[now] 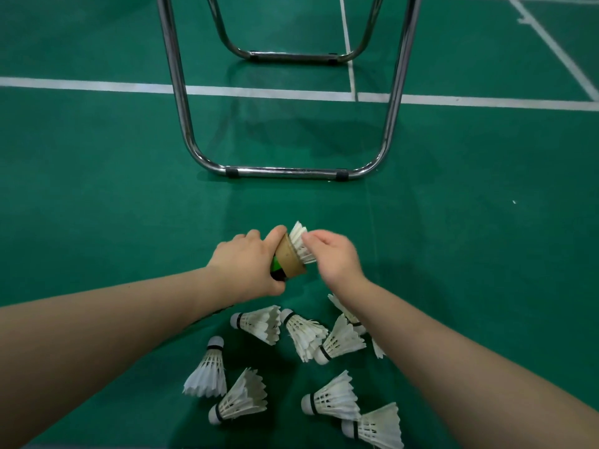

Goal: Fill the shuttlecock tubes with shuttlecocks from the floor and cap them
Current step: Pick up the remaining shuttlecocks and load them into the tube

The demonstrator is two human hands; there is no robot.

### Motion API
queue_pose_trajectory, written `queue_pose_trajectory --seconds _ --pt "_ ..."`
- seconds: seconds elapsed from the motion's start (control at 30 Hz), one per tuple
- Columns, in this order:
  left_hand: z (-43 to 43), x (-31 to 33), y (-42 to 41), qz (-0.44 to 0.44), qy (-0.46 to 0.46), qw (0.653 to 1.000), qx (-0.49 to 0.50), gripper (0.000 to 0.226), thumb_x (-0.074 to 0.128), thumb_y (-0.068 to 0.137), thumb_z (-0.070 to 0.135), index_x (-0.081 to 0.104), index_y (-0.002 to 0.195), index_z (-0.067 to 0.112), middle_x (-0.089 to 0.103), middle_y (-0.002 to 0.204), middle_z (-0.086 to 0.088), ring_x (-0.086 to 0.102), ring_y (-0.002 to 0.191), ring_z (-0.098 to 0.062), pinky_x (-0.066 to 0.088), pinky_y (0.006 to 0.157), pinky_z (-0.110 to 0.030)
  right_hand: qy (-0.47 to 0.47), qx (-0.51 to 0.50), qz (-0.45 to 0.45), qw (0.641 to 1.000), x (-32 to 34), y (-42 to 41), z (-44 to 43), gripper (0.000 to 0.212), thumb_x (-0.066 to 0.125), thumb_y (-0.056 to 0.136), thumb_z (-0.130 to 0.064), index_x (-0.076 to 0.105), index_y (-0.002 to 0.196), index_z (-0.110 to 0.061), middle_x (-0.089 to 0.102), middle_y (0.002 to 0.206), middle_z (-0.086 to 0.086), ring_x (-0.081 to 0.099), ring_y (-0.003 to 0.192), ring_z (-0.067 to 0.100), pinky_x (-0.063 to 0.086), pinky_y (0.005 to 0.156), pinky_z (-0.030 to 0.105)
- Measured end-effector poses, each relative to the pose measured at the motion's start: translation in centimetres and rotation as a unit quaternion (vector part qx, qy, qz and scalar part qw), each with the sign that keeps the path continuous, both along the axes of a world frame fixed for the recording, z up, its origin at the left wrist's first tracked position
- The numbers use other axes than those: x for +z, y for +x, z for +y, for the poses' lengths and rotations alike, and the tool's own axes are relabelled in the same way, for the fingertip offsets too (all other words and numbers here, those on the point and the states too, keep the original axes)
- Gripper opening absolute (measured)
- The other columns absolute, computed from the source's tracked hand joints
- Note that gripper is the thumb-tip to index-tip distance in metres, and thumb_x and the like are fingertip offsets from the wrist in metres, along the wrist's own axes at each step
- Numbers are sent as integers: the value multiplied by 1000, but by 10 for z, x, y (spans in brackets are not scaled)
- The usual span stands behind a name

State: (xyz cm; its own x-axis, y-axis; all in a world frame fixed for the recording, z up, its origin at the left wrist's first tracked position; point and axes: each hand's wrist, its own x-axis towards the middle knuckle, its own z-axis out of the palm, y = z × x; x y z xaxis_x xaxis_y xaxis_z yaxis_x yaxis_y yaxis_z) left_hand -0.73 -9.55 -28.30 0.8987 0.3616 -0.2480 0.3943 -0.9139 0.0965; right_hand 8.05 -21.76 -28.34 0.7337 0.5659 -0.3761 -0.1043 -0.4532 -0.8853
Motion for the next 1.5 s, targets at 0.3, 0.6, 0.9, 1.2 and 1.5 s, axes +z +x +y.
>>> queue_pose_trajectory --seconds 0.3,0.6,0.9,1.2,1.5 --pt "8 12 -26 -24 0 1000 -18 85 59 73 52 15 143 31 50 105 -5 53 101 -28 46 76 -35 -15 275 253 927 10 -13 20 29 49 93 -36 50 121 -27 56 122 -6 50 113 10 36 99 31" --pt "26 15 -60 2 39 999 -3 84 61 73 52 17 142 32 50 107 -8 53 103 -29 46 80 -37 36 -15 184 982 -8 -51 40 16 53 90 -25 60 77 -19 60 74 3 54 73 18 41 69 29" --pt "43 9 -115 62 54 997 2 84 60 75 54 15 143 31 49 110 -8 52 101 -28 45 75 -35 -311 157 -21 937 -39 -93 24 46 44 90 -27 40 136 -33 58 122 9 51 88 24 39 71 26" --pt "61 6 -148 63 48 997 11 82 61 75 53 16 140 31 49 109 -7 53 99 -28 47 74 -36 -51 -42 -75 995 -23 -114 55 23 46 88 -6 58 99 -22 63 88 2 48 58 15 37 53 26" --pt "80 8 -176 48 26 997 54 82 63 72 54 20 138 33 50 105 -7 54 98 -28 47 74 -36 -61 61 -232 969 5 -145 75 15 43 89 -11 51 101 -16 56 82 1 53 81 29 40 78 38"
